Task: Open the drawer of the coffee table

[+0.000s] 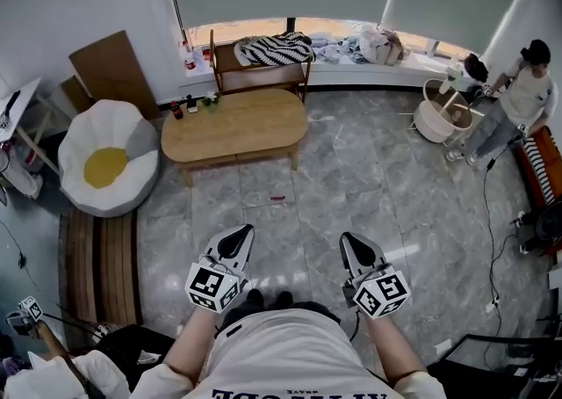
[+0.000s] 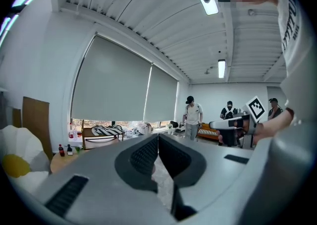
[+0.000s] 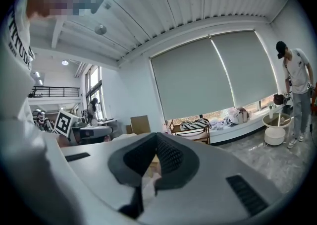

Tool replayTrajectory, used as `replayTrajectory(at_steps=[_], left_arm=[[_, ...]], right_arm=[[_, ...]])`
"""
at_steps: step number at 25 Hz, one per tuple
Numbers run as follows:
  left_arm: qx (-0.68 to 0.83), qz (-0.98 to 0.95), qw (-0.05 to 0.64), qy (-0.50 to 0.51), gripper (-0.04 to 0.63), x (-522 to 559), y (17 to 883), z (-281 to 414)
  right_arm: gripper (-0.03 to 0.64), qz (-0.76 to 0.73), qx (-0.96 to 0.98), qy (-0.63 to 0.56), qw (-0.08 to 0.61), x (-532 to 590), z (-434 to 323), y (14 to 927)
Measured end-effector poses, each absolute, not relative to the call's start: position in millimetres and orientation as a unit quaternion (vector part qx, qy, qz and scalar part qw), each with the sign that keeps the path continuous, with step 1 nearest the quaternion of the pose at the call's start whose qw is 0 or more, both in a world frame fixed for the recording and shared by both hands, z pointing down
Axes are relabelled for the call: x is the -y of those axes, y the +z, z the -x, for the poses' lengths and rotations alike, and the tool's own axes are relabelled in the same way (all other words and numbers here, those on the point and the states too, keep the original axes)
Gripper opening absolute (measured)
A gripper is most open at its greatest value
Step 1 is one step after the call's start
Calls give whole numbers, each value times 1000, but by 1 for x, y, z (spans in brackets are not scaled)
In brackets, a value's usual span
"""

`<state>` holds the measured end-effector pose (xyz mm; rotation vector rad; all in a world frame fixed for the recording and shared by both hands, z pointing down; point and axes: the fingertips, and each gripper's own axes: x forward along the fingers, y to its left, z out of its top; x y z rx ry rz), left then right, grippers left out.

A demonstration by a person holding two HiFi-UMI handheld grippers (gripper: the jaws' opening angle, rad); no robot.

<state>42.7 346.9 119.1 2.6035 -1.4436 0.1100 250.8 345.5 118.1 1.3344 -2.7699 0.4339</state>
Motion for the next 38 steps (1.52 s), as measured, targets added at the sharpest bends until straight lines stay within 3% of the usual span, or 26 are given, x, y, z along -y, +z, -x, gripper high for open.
replayTrajectory(at_steps=[18,38], left_arm=[[510,-853,98,42,20,-303,140,-54],[485,-868,99,41,20,-147,143,20]], right_arm=[[15,-401,903,154,21,-288,-262,139],[14,-418,895,151,30,-141,-187,136]])
